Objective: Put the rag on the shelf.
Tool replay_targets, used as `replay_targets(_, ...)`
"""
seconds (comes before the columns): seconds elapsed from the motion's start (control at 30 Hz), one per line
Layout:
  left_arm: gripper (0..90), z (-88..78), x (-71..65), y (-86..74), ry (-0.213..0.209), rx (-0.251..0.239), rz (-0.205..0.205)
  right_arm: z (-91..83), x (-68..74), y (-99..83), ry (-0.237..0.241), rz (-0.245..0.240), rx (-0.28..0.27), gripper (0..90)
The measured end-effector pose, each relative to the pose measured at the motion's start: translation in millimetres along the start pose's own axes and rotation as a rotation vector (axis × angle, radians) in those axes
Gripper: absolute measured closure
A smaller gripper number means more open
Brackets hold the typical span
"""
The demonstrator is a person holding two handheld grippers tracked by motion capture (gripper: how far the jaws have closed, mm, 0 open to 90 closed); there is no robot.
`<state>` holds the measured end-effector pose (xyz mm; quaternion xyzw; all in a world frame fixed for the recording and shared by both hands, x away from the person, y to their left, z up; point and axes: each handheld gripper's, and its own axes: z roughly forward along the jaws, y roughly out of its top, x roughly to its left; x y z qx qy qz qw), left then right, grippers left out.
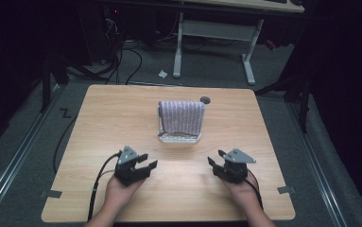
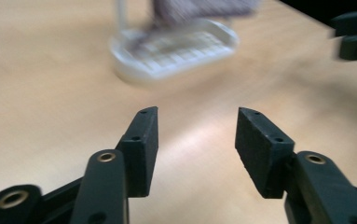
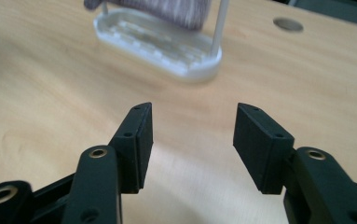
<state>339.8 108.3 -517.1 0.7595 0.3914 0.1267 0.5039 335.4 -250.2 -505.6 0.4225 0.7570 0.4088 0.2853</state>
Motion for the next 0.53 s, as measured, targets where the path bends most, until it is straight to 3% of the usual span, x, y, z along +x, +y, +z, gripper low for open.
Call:
replay_targets(0.03, 48.5, -3.8, -4.2, -13.2, 0.010, 0.006, 0.001, -6.1, 3.6, -11.7, -0.010, 0.011, -0.020, 50.3)
replay_targets(0.07, 50.7, -3.5, -7.3, -16.8, 0.018, 0.081, 0.006, -11.5, 7.1, -22.4, -0.016, 0.015, -0.024, 52.4)
replay_targets(0.1, 47.6, -3.9, -9.5, -17.0, 0.000, 0.120, 0.021, -13.2, 9.2, -26.4, -0.001, 0.012, 0.015, 48.2)
replay_targets(0.13, 43.7, -7.9, -12.8, -20.5, 0.024, 0.101, 0.062, -15.1, 10.8, -27.4, 0.016, 0.000, 0.047, 46.3)
replay_targets(0.2, 46.4, -7.6, -12.9, -22.2, 0.050, 0.115, 0.081, -21.3, 11.5, -32.3, 0.004, 0.003, 0.055, 46.8)
replay_targets(0.3, 45.3, -4.5, -7.1, -18.8, 0.010, 0.103, 0.035, -21.0, 10.7, -32.7, 0.021, 0.042, 0.058, 46.5)
replay_targets(0.4, 43.8, -1.9, -2.7, -18.9, 0.013, 0.114, 0.038, -16.5, 9.6, -30.2, 0.020, 0.046, 0.059, 45.7)
replay_targets(0.47, 41.4, -2.8, 1.4, -20.6, -0.025, 0.116, -0.007, -12.3, 9.0, -31.8, 0.026, 0.053, 0.077, 45.5)
replay_targets(0.53, 39.9, -4.6, 3.1, -20.4, -0.043, 0.102, -0.026, -9.5, 8.9, -33.9, 0.022, 0.033, 0.087, 45.1)
